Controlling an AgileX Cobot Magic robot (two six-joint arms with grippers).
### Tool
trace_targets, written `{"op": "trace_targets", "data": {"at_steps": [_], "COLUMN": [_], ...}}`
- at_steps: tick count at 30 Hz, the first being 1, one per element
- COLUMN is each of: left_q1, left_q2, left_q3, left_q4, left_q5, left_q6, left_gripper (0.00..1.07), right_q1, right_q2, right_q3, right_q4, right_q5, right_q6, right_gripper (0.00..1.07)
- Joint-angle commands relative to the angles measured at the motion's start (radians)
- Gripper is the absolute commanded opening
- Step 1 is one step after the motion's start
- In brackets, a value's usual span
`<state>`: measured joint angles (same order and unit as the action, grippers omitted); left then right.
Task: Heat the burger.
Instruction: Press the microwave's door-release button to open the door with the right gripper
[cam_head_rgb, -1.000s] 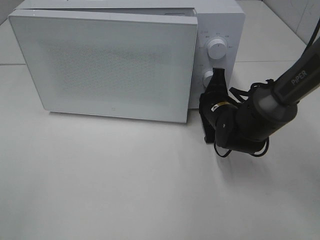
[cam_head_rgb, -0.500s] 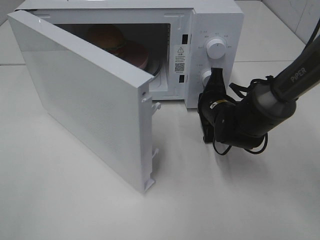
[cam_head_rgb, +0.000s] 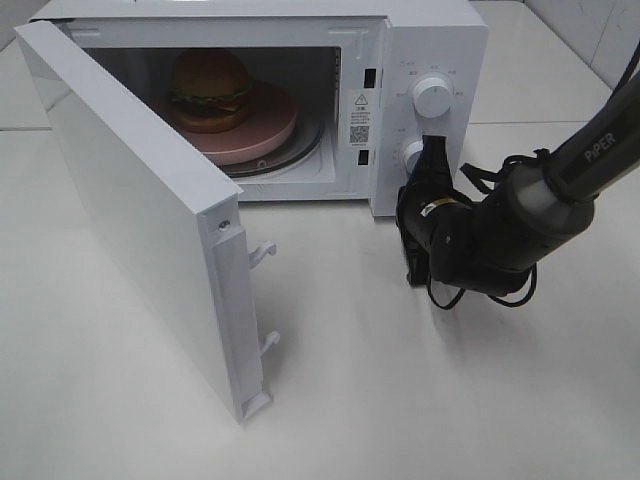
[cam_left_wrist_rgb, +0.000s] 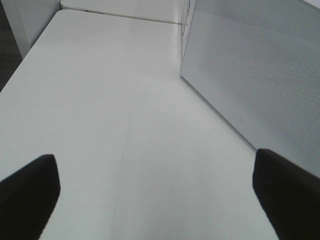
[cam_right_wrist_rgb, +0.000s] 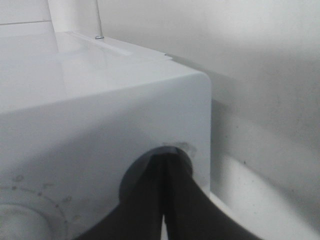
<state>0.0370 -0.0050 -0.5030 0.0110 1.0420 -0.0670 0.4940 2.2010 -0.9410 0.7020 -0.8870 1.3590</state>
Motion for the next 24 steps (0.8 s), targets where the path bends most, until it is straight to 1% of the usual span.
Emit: {"op": "trace_targets", "data": {"at_steps": [1,3,5,9,11,15,16,17,22,24], "left_q1": [0.006,0.006,0.006,0.006,0.006,0.006,0.006,0.006,0.006,0.006], "left_q2": [-0.019,-0.019,-0.019,-0.019,-0.019,-0.019,-0.019,-0.019,-0.019,-0.019], "left_q3": [0.003,0.003,0.003,0.003,0.003,0.003,0.003,0.003,0.003,0.003], "left_q4": [-0.011,-0.011,-0.011,-0.011,-0.011,-0.011,-0.011,-0.011,-0.011,-0.011], "left_q5": [-0.007,-0.007,-0.007,-0.007,-0.007,-0.007,-0.007,-0.007,-0.007,-0.007], "left_q6": [-0.004,-0.004,-0.004,-0.004,-0.004,-0.004,-0.004,-0.004,-0.004,-0.004], "left_gripper": [1.0,1.0,1.0,1.0,1.0,1.0,1.0,1.0,1.0,1.0], "right_q1": [-0.073,-0.071,-0.071,-0.071,-0.054,-0.048,-0.038,-0.038,-0.012,-0.009], "right_q2": [-0.025,-0.03,-0.062,-0.087,-0.108,-0.127,-0.145,-0.145,-0.194,-0.199], "right_q3": [-0.133,-0.126,-0.086,-0.057,-0.025,0.009,0.035,0.035,0.118,0.129], "right_q4": [-0.139,-0.138,-0.135,-0.139,-0.134,-0.135,-0.136,-0.136,-0.14,-0.139], "right_q5": [-0.289,-0.275,-0.205,-0.14,-0.08,-0.03,0.005,0.005,0.059,0.075], "right_q6": [-0.022,-0.022,-0.037,-0.056,-0.061,-0.071,-0.074,-0.074,-0.115,-0.115], "right_gripper": [0.0,0.0,0.0,0.0,0.0,0.0,0.0,0.0,0.0,0.0]}}
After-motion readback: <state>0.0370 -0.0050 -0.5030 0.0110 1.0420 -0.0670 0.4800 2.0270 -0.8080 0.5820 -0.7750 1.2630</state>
